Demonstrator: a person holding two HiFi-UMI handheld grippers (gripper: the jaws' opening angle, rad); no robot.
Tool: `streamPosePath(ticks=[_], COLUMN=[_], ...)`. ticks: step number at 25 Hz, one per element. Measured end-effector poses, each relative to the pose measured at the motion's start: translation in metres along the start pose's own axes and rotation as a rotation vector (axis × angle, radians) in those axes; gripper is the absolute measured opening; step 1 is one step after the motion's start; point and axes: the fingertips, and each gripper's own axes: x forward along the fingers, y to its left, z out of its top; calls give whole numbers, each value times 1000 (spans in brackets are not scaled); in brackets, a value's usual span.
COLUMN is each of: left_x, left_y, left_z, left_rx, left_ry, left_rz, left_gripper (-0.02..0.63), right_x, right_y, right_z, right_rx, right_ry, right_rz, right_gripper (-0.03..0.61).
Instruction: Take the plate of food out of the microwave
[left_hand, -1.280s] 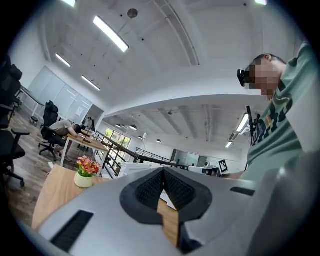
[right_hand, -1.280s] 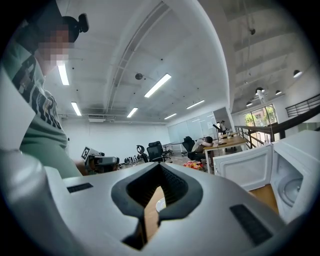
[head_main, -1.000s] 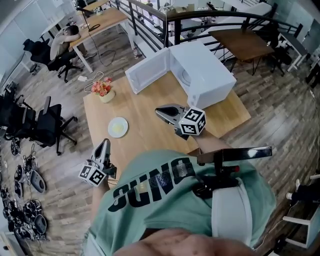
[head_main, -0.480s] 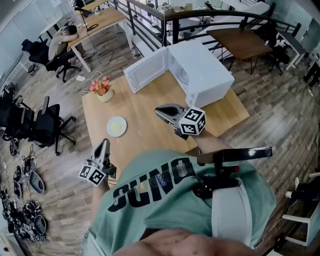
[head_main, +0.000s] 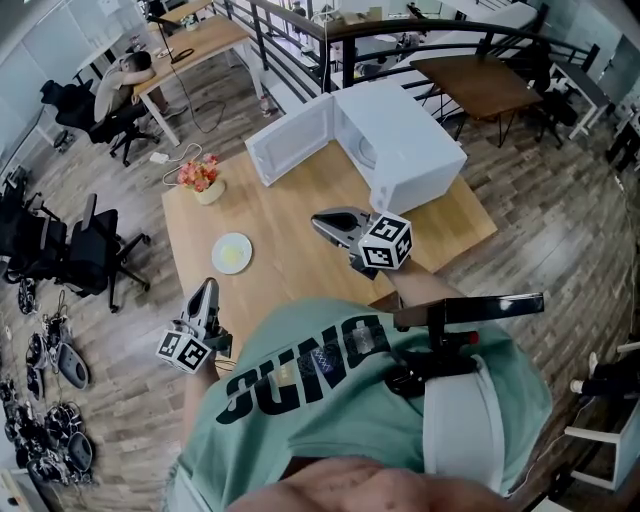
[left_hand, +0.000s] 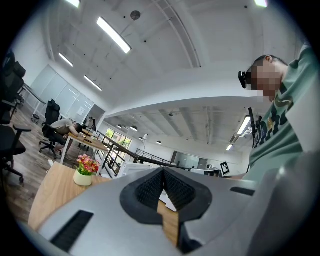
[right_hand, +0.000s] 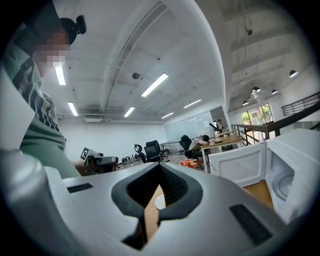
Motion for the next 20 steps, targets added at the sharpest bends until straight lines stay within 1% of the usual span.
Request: streamPosePath(ticks=[20], left_x=[-5], left_y=[4], left_z=[0], left_rx=[-6], left_ry=[-3], left_rz=[-5], left_gripper=[6], right_x=[7], right_y=[9], right_z=[-2], right_rx=[-10], right_ry=[13], right_rz=[14], right_gripper=[5])
